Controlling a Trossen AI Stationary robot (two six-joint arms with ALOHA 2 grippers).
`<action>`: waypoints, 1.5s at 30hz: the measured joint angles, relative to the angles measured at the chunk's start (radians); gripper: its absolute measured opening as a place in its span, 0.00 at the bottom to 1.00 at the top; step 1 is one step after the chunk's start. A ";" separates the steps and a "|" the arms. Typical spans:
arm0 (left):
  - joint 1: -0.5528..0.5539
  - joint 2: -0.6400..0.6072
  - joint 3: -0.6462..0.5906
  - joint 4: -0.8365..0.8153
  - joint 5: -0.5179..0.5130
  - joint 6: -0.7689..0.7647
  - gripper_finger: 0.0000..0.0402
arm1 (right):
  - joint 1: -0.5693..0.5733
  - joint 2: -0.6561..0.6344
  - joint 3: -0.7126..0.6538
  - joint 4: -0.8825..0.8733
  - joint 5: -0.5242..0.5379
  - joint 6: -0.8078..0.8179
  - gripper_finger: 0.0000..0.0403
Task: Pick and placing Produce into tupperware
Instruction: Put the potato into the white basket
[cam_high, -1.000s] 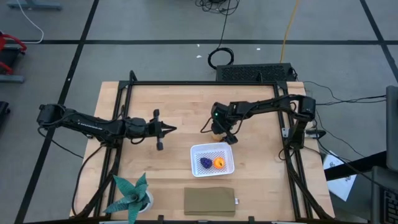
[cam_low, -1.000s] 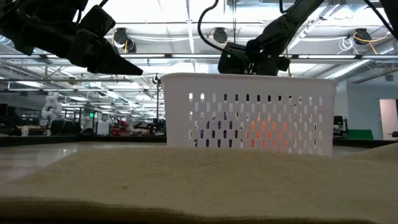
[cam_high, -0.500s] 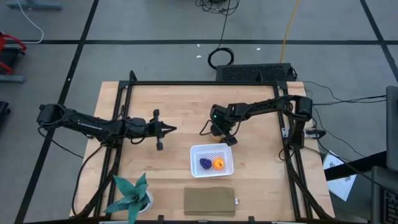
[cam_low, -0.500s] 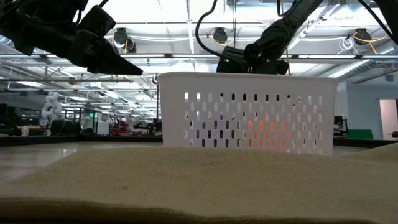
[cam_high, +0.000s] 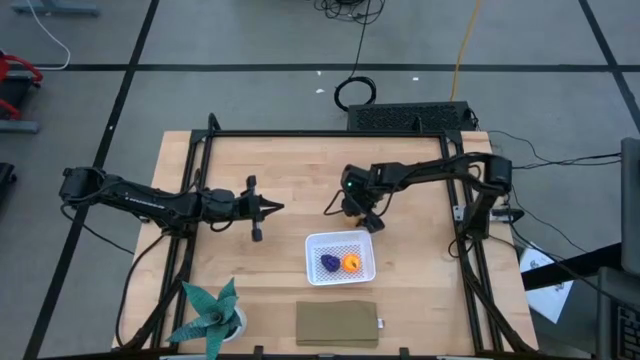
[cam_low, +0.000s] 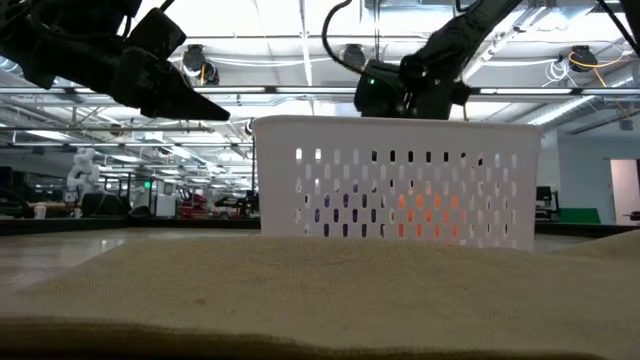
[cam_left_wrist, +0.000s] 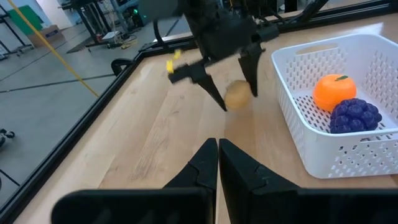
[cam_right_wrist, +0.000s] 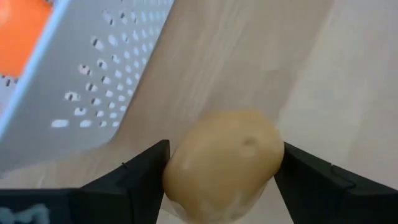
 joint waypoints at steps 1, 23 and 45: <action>0.000 0.000 0.000 -0.001 0.000 0.000 0.05 | 0.000 -0.013 0.000 -0.002 0.006 0.000 0.64; -0.001 0.000 0.000 0.001 0.000 0.002 0.05 | -0.040 -0.360 0.001 -0.148 0.024 0.149 0.58; 0.000 0.000 0.000 0.006 -0.001 0.012 0.05 | -0.037 -0.395 0.001 -0.208 0.023 0.143 0.35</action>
